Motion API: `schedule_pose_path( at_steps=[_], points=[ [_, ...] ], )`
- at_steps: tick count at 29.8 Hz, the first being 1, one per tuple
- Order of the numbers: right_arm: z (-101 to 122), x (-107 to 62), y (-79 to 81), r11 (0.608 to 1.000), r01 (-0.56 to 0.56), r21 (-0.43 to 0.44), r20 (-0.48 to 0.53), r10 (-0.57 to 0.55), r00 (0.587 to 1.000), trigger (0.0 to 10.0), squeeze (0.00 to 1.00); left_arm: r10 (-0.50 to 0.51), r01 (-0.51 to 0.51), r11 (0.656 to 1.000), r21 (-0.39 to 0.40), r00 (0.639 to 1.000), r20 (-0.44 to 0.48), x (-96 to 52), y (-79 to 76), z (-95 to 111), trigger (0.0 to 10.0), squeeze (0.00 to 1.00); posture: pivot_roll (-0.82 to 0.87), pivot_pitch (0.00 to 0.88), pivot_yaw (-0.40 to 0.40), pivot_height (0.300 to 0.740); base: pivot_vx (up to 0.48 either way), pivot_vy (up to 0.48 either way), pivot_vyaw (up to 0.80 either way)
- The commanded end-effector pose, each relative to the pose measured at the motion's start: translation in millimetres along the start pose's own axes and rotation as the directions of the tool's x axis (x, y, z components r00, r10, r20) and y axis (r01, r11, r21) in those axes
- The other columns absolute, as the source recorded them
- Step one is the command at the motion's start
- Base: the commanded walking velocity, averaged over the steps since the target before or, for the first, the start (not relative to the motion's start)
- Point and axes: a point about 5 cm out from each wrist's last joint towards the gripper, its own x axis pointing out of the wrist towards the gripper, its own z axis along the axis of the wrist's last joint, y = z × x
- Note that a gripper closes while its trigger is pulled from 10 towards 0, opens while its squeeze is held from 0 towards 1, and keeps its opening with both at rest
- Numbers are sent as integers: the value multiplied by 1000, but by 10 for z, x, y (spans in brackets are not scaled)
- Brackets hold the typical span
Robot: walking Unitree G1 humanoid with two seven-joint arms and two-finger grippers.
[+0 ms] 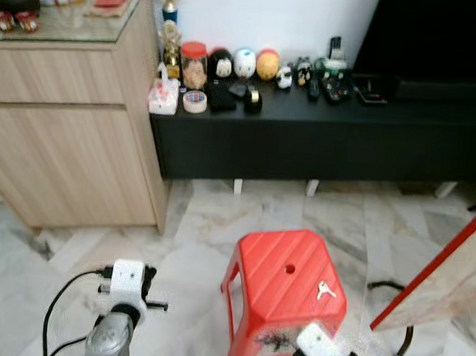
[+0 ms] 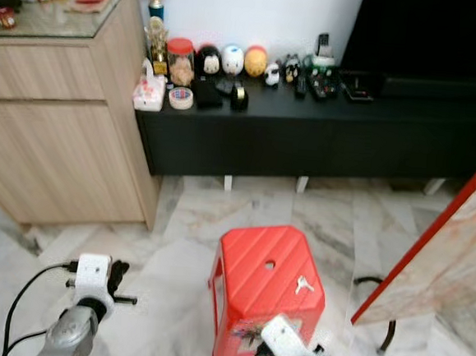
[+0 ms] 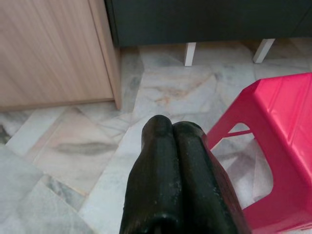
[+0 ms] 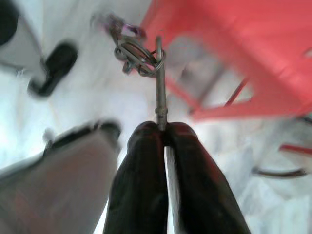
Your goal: Hang keys on a hook
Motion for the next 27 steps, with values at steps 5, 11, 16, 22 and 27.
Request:
schedule_pose_path(
  at_steps=[5,11,16,22,27],
  points=[
    [-119,84,107,974,60,218,-42,-52,998,10000,0,1,-1,1000,12,999,-41,-35,21,-76,10000,0,-22,37,-25,740,0,0,0],
    [-382,90,214,820,156,551,-129,-101,987,10000,0,6,-5,1000,16,999,-48,-47,51,-91,10000,0,-17,37,-13,740,0,0,0],
    [-550,62,193,428,287,857,-244,-153,958,10000,0,-1,2,1000,19,999,-52,-53,38,-102,10000,0,-12,42,-2,740,0,0,0],
    [-625,55,266,752,308,583,-290,-162,943,10000,0,-7,8,1000,23,998,-61,-64,39,-123,10000,0,-5,44,4,740,0,0,0],
    [-706,33,280,512,366,777,-329,-165,930,10000,0,-7,9,1000,25,997,-70,-86,45,-153,10000,0,2,45,9,740,0,0,0]
  ],
)
